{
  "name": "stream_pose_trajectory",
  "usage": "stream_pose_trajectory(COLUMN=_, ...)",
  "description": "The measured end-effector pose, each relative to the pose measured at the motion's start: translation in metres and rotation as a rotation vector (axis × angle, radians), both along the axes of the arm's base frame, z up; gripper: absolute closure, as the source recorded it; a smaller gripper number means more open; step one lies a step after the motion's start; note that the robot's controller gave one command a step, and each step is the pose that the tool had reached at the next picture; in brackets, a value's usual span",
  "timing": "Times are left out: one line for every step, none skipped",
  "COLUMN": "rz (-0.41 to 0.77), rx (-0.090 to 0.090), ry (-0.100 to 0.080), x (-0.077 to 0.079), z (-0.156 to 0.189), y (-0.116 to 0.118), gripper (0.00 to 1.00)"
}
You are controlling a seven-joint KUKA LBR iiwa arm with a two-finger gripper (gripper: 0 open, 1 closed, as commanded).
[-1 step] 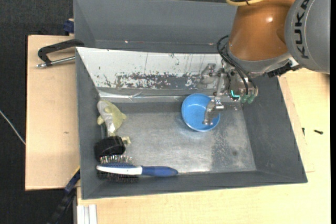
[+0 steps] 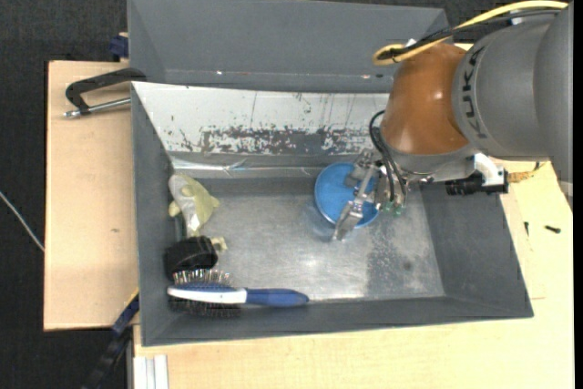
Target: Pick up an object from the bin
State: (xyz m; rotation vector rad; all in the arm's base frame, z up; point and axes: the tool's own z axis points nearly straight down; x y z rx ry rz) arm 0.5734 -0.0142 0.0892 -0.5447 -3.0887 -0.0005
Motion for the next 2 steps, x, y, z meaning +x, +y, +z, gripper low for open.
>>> stream_pose_trajectory(rz=0.002, rx=0.0, ry=-0.005, x=0.001, z=0.003, y=0.0, gripper=1.0)
stream_pose_trajectory(rz=0.051, rx=-0.001, ry=-0.02, x=0.006, z=0.177, y=-0.007, gripper=1.0)
